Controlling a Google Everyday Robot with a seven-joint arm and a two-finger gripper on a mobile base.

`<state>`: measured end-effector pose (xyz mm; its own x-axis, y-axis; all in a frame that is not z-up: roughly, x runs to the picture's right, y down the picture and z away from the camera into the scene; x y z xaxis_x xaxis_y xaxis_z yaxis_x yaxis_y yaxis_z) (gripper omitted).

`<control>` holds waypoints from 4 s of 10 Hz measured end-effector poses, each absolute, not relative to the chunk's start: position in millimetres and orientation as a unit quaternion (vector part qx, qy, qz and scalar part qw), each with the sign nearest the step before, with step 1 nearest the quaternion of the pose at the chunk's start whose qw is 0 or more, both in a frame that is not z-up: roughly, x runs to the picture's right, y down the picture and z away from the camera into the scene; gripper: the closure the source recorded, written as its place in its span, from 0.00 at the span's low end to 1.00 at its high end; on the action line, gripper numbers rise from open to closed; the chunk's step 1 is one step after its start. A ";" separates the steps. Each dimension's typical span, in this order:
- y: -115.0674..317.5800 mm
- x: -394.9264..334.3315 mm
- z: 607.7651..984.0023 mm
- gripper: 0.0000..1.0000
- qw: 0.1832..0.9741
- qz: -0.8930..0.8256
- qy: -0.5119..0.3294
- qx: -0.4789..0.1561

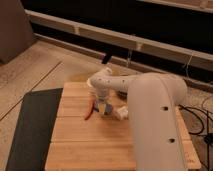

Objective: Place the white sponge in the ceramic bowl

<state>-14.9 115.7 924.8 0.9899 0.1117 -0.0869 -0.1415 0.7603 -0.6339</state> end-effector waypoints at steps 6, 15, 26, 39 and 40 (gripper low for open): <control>91.1 22.7 911.9 1.00 0.931 0.173 0.079 -0.312; 28.4 63.6 907.8 1.00 0.930 0.236 0.136 -0.245; -50.1 187.5 987.9 0.97 0.926 0.299 0.142 -0.182; -46.0 179.7 1004.1 0.20 0.930 0.298 0.104 -0.188; -45.9 179.8 1004.1 0.20 0.930 0.298 0.104 -0.188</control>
